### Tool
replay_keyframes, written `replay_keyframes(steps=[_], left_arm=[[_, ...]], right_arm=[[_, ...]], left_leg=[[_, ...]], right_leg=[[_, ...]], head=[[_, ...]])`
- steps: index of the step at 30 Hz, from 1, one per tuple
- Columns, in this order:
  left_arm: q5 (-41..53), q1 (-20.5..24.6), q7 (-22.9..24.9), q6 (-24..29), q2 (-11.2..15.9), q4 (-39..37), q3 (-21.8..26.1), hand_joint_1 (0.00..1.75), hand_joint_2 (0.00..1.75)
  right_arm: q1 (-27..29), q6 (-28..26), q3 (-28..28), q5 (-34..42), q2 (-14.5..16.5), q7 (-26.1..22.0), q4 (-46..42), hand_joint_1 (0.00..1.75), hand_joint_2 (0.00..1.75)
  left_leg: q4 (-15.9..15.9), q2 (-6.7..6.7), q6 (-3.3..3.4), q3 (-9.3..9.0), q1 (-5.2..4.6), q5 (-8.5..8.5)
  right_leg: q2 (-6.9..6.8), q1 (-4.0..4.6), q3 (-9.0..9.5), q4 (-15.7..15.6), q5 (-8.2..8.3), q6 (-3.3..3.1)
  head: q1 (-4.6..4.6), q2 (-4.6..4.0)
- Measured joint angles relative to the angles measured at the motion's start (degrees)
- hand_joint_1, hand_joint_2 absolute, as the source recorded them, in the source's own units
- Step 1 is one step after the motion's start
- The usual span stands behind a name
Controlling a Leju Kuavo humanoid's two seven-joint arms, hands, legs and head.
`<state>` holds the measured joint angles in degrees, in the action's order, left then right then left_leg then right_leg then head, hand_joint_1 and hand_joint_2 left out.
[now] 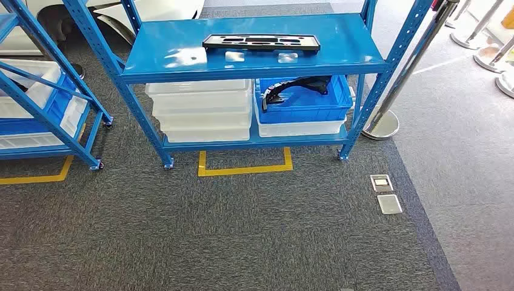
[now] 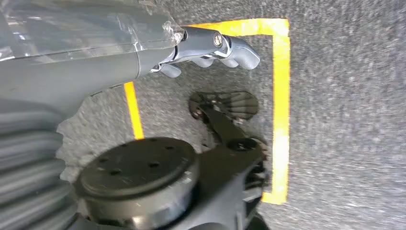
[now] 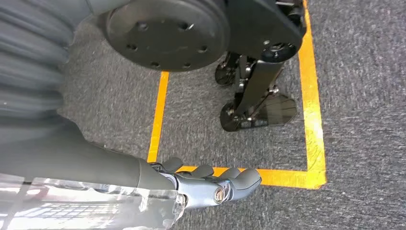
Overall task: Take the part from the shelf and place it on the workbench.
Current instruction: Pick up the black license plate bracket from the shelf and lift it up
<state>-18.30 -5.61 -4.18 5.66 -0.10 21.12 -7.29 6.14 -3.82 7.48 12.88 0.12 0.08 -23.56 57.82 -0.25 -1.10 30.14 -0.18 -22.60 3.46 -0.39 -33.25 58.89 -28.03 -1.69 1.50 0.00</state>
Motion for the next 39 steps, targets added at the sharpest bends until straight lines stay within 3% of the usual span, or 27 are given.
replay_keyframes(steps=[16,23,31,39], left_arm=[[-20.83,3.16,-7.00,5.57,-0.12,-0.74,-10.86,0.00,0.00],[-30.13,4.72,-9.82,8.24,-0.14,-1.66,-16.61,0.00,0.00],[-39.93,6.41,-11.92,11.17,-0.14,-3.00,-23.37,0.00,0.00],[-46.97,8.00,-12.80,13.28,-0.14,-4.68,-30.38,0.00,0.00]], right_arm=[[-3.96,-4.04,12.68,13.53,-1.77,-0.30,1.51,0.00,0.00],[-6.76,-6.44,19.69,18.85,-4.02,-0.36,2.28,0.00,0.00],[-12.75,-11.08,26.63,21.72,-10.72,0.92,1.88,0.00,0.00],[-19.37,-15.19,32.25,18.44,-19.34,5.04,-3.86,0.00,0.00]], left_leg=[[0.01,0.00,0.00,0.00,0.00,0.00],[0.02,0.00,0.00,0.00,0.00,0.00],[0.06,0.00,0.02,-0.01,-0.06,0.01],[0.11,0.00,0.02,-0.02,-0.09,0.02]], right_leg=[[0.00,0.00,0.00,0.00,0.00,0.00],[0.00,-0.01,0.01,0.00,0.00,0.00],[-0.02,-0.09,0.04,0.00,0.04,0.05],[-0.03,-0.14,0.05,0.00,0.08,0.10]], head=[[-0.01,0.00],[0.00,0.00],[-0.03,0.00],[-0.03,0.00]])
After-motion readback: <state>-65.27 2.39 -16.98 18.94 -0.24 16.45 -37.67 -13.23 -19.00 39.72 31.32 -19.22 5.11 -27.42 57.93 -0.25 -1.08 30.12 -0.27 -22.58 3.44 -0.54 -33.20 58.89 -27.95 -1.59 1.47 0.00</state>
